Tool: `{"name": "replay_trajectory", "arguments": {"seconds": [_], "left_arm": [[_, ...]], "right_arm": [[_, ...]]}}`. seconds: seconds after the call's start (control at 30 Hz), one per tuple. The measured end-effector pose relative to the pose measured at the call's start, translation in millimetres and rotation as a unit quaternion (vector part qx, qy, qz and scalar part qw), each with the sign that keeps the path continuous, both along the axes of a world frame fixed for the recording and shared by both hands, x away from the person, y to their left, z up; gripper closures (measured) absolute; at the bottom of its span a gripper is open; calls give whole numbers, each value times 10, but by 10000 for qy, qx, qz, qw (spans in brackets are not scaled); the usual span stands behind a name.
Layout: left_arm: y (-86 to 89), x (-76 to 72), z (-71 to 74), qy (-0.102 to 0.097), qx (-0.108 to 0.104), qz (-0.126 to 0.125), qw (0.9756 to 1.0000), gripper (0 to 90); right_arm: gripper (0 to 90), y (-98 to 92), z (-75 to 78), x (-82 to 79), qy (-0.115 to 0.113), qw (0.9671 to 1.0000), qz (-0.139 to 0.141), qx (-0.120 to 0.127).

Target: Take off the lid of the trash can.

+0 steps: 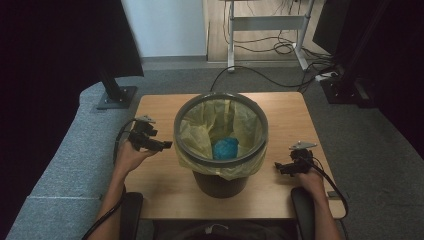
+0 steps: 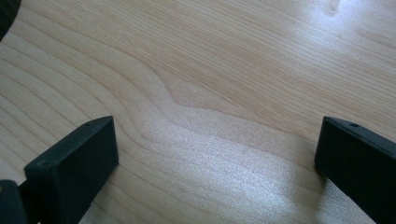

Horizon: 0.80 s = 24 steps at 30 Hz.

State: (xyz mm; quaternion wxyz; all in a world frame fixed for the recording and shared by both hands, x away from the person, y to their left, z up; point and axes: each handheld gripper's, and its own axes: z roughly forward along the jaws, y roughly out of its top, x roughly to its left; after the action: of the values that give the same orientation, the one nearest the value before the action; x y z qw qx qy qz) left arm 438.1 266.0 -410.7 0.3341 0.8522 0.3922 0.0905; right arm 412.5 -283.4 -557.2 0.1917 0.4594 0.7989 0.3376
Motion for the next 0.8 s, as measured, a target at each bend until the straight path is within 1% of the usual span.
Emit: {"name": "replay_trajectory", "arguments": {"seconds": [0.07,0.17,0.27,0.57,0.63,0.8], "left_arm": [[-7,2,74,-37,16,8,10000,96],[-9,7,177,-78,-34,74,9999,86],[-10,10,274,-122,-34,75,9999,86],[-67,7,602,-272,-85,57,9996,75],[-80,-2,662,-284,-137,39,9995,74],[-124,-13,823,-402,-120,1,9991,71]], "right_arm": [[0,1,0,0,0,10000,1,1],[0,2,0,-1,-1,10000,2,-3],[0,4,-1,-1,-8,10000,2,2],[0,8,-1,-2,-8,10000,27,9],[0,9,-1,-3,-7,10000,30,6],[0,10,-1,-4,-7,10000,48,8]]}}
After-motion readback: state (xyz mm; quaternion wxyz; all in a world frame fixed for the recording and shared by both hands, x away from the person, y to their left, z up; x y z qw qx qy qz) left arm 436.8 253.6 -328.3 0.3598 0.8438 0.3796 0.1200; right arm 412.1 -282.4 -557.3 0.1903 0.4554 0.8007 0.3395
